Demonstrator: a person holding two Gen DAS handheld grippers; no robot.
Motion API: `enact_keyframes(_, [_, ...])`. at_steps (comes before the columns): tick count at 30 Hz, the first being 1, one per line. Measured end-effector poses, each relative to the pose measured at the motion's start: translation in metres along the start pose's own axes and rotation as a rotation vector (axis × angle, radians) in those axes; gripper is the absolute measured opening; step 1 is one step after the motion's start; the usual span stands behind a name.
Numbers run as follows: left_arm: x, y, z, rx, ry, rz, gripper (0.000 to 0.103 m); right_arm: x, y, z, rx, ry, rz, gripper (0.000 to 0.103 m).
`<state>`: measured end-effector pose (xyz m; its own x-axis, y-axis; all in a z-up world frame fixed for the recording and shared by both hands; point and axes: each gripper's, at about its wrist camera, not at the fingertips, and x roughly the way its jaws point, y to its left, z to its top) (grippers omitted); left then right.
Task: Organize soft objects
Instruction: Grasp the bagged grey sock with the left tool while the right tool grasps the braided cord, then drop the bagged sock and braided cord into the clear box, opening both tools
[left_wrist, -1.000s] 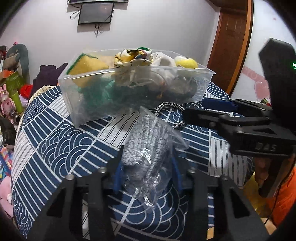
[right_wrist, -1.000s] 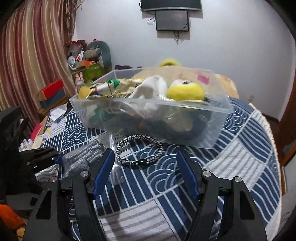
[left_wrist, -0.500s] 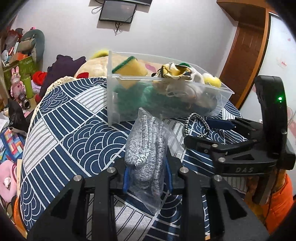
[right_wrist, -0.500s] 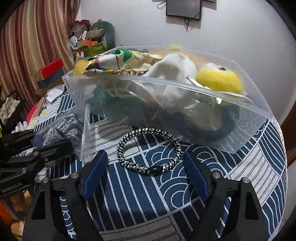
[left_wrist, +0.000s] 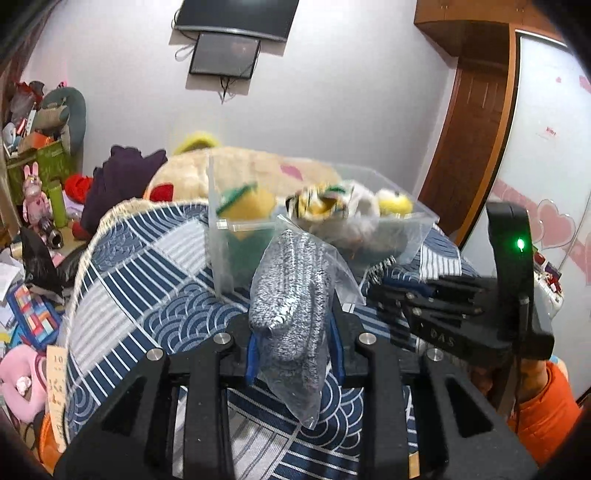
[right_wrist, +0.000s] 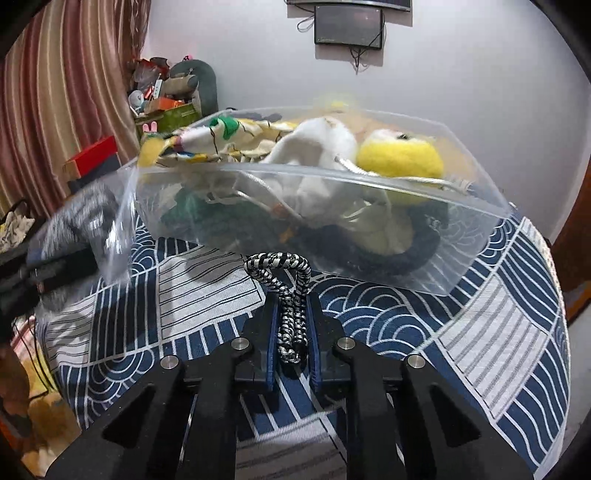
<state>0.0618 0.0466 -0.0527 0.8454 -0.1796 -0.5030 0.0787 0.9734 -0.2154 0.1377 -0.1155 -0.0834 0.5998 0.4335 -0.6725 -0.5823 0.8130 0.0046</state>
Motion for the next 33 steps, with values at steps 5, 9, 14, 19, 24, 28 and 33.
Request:
enact_keyframes(5, [-0.01, 0.001, 0.019, 0.0, -0.063, -0.012, 0.03, -0.026, -0.004, 0.005, 0.007, -0.067, 0.01, 0.013])
enact_keyframes(9, [-0.01, 0.002, 0.034, 0.0, -0.084, -0.016, 0.03, -0.052, -0.01, 0.013, 0.017, -0.143, 0.014, 0.013])
enact_keyframes(14, [-0.003, 0.002, 0.055, 0.015, -0.131, 0.0, 0.03, -0.069, -0.008, 0.034, 0.027, -0.229, -0.002, 0.013])
enact_keyframes(19, [0.019, 0.006, 0.067, 0.011, -0.124, 0.016, 0.03, -0.067, -0.007, 0.053, 0.045, -0.27, -0.017, 0.013])
enact_keyframes(24, [0.04, 0.007, 0.079, 0.006, -0.112, 0.025, 0.03, -0.05, -0.008, 0.07, 0.06, -0.266, -0.019, 0.013])
enact_keyframes(28, [0.055, 0.008, 0.083, 0.006, -0.083, 0.012, 0.03, -0.037, -0.007, 0.077, 0.068, -0.239, -0.005, 0.013])
enact_keyframes(33, [0.076, 0.005, 0.082, 0.018, -0.039, 0.023, 0.03, -0.01, -0.002, 0.08, 0.058, -0.171, 0.003, 0.013])
